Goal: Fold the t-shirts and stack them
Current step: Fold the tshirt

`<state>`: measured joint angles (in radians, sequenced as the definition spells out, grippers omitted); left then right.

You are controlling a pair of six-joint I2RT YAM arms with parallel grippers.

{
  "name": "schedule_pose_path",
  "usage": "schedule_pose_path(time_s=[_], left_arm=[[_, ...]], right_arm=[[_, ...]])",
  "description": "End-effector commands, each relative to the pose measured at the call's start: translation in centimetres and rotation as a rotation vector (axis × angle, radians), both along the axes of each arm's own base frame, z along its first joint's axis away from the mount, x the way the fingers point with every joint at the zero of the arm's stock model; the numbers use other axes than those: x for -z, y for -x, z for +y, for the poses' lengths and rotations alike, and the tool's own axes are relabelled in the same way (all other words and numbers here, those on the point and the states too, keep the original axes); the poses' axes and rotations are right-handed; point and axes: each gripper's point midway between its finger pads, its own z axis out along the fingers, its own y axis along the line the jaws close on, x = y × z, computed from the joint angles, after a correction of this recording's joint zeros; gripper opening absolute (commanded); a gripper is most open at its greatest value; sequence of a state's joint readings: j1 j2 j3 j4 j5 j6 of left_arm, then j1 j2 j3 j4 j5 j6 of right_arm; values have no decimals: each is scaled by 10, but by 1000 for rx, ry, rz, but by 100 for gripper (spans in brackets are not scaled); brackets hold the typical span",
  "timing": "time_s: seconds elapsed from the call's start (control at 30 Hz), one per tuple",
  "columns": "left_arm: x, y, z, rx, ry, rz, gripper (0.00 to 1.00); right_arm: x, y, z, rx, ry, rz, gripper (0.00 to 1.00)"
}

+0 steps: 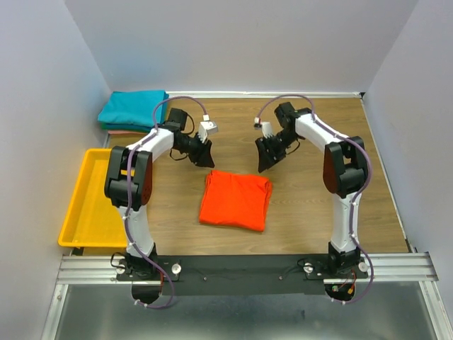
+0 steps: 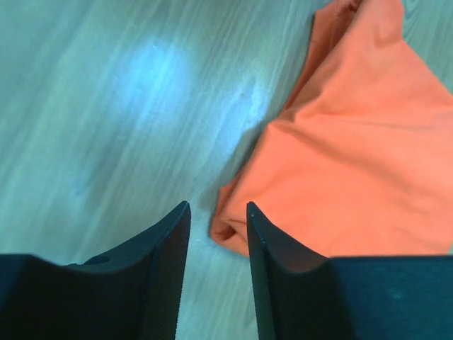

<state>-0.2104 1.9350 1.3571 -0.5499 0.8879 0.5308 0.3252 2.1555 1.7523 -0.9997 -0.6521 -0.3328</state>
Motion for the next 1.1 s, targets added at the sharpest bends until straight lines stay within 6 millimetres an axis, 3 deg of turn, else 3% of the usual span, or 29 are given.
schedule_pose_path(time_s=[0.0,0.27,0.57,0.67,0.73,0.8,0.83,0.87,0.93,1.07], left_arm=[[1,14,-6,5,37,119,48],[21,22,-5,-3,30,192,49],[26,20,-10,3,59,213,47],[27,24,-12,12,74,246,39],[28,24,-11,23,74,245,25],[26,23,-7,26,61,228,13],[20,20,-4,17,59,205,0],[20,16,5,-14,47,195,0],[12,6,13,-51,47,154,0],[6,-7,27,-89,42,112,0]], right_arm=[[-3,49,-3,-27,-41,183,67],[-3,63,0,-37,-86,243,65],[0,62,-3,-59,-73,226,41],[2,60,-6,-58,-61,220,34],[3,59,-8,-57,-53,216,30],[2,57,-11,-53,-47,206,20],[1,56,-14,-52,-38,200,15],[1,54,-18,-45,-33,197,7],[-4,51,-24,-38,-26,175,1],[-9,45,-33,-34,-13,137,1]])
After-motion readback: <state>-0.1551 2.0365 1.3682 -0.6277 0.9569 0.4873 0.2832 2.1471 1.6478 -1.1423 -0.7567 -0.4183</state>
